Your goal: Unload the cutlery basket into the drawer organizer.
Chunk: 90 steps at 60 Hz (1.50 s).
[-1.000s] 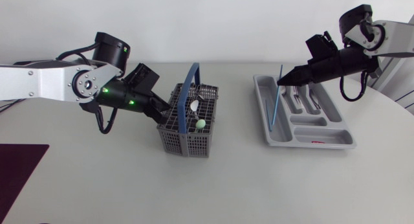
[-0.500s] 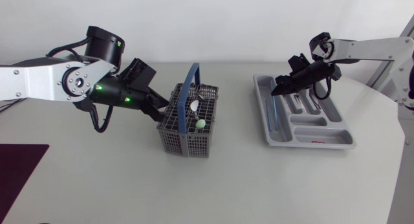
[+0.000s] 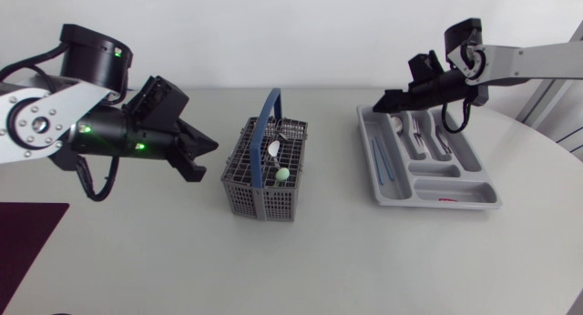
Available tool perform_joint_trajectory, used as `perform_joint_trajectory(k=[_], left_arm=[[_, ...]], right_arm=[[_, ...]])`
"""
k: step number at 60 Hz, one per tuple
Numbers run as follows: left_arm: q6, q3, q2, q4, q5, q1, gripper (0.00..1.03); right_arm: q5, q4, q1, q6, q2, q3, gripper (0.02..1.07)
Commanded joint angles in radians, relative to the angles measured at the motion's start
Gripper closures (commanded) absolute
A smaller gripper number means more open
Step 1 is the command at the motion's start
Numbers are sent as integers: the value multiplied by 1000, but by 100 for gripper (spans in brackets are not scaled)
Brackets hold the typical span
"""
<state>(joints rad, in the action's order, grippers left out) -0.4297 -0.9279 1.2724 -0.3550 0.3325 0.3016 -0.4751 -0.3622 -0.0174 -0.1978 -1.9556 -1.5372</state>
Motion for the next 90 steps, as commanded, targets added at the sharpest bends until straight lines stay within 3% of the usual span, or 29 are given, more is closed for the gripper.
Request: perform_joint_trajectory(k=[1,13,17,18,25,35,44,54,70,90], left_arm=[[-52,70,-77,-27,5,28,85],[-144,209,-173,-70,-26,137,86],[-165,245,-174,-68,-30,163,86],[-175,262,-174,-64,-30,177,86],[-185,290,-140,-10,-50,191,87],[-188,299,-5,133,-87,180,87],[-190,296,94,249,-115,145,87],[-187,267,166,352,-119,90,87],[-185,232,239,449,-119,5,87],[-195,205,277,479,-119,-82,87]], right_arm=[[-20,32,80,-28,78,71,27],[-22,83,195,-8,0,15,57],[-23,83,223,11,-66,-51,71],[-25,83,234,18,-95,-81,80],[-34,69,261,52,-215,-213,100],[-79,-50,272,90,-419,-482,101],[-166,-175,272,78,-509,-607,101],[-277,-185,266,-11,-413,-448,101],[-327,-133,274,-89,-201,-144,101],[-272,-60,281,-80,-100,-9,101]])
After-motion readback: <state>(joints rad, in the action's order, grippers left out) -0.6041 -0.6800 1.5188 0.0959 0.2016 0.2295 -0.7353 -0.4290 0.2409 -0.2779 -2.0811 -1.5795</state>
